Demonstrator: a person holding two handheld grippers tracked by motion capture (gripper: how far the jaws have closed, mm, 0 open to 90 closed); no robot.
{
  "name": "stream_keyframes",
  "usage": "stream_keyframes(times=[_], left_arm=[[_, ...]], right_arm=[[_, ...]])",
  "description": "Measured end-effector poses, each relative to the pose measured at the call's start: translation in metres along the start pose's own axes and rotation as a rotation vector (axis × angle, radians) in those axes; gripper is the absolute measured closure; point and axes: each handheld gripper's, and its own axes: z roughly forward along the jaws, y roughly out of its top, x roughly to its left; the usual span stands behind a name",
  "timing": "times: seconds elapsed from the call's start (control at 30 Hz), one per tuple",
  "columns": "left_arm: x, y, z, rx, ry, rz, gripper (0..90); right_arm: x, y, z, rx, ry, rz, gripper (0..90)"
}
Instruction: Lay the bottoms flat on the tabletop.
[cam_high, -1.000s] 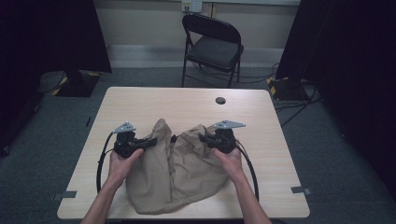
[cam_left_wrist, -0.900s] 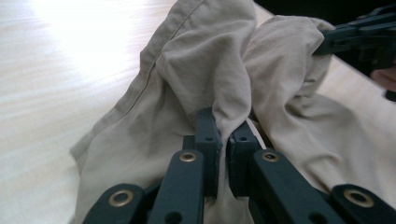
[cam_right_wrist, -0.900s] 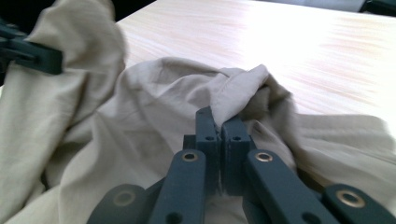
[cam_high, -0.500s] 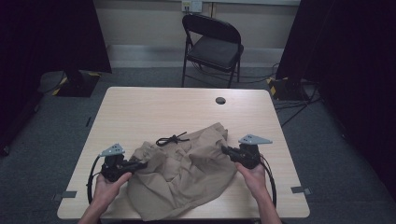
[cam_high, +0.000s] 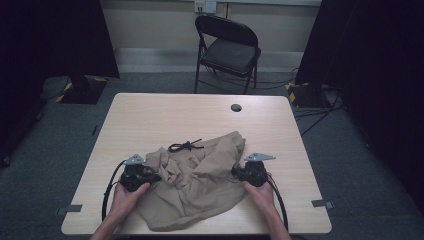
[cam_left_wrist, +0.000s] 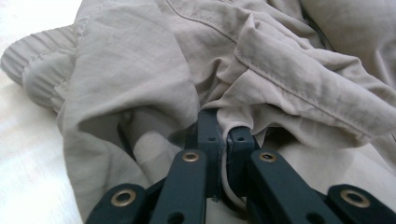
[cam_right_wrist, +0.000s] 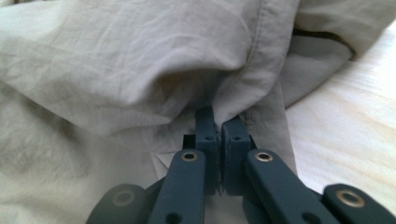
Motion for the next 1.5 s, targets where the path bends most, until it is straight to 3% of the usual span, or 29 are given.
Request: stream_keyframes(times=[0.23, 0.37, 0.47, 0.53, 0.63, 0.8, 0.87, 0.97, 1.03, 1.1, 1.2, 1.33, 1.4, 1.47, 1.5], left_arm=[[0.017, 0.018, 0.018, -0.03, 0.023, -0.047, 87.4], [0.026, 0.026, 0.026, -0.053, 0.03, -0.081, 87.4], [0.024, 0.031, 0.025, -0.045, 0.056, -0.053, 87.2], [0.022, 0.031, 0.019, -0.059, 0.037, -0.047, 87.2], [0.015, 0.03, 0.004, -0.081, 0.032, -0.023, 87.3], [0.01, 0.031, -0.011, -0.101, 0.043, 0.0, 87.3], [0.011, 0.029, -0.008, -0.095, 0.048, -0.005, 87.3], [0.011, 0.025, -0.004, -0.097, 0.045, -0.019, 87.3], [0.012, 0.022, 0.0, -0.087, 0.045, -0.023, 87.3], [0.014, 0.019, 0.001, -0.084, 0.046, -0.033, 87.3], [0.015, 0.019, 0.002, -0.085, 0.046, -0.042, 87.3], [0.014, 0.019, 0.004, -0.076, 0.045, -0.038, 87.0], [0.012, 0.02, 0.001, -0.08, 0.042, -0.032, 84.4], [0.008, 0.022, -0.003, -0.084, 0.039, -0.024, 81.4], [0.006, 0.023, -0.006, -0.088, 0.038, -0.008, 79.8]], right_arm=[[-0.002, 0.013, 0.016, 0.003, -0.01, 0.013, 88.4], [-0.002, 0.026, 0.026, 0.024, -0.043, -0.006, 88.4], [-0.002, 0.034, 0.029, 0.017, -0.038, -0.008, 88.4], [-0.002, 0.037, 0.02, -0.027, -0.013, 0.008, 88.4], [-0.001, 0.037, 0.002, -0.049, -0.022, -0.02, 88.4], [0.005, 0.035, -0.045, -0.119, -0.023, -0.054, 88.4], [0.007, 0.031, -0.064, -0.136, -0.038, -0.063, 88.4], [0.006, 0.015, -0.094, -0.178, -0.041, -0.031, 88.6], [0.006, -0.001, -0.111, -0.177, -0.067, -0.017, 88.7], [0.004, -0.021, -0.127, -0.158, -0.105, -0.005, 88.8], [-0.001, -0.046, -0.14, -0.128, -0.119, 0.035, 88.8], [-0.005, -0.074, -0.136, -0.021, -0.139, 0.05, 87.2], [-0.004, -0.08, -0.131, -0.012, -0.142, 0.047, 72.5], [-0.003, -0.075, -0.129, -0.036, -0.13, 0.054, 54.7], [-0.002, -0.07, -0.13, -0.061, -0.131, 0.056, 50.1]])
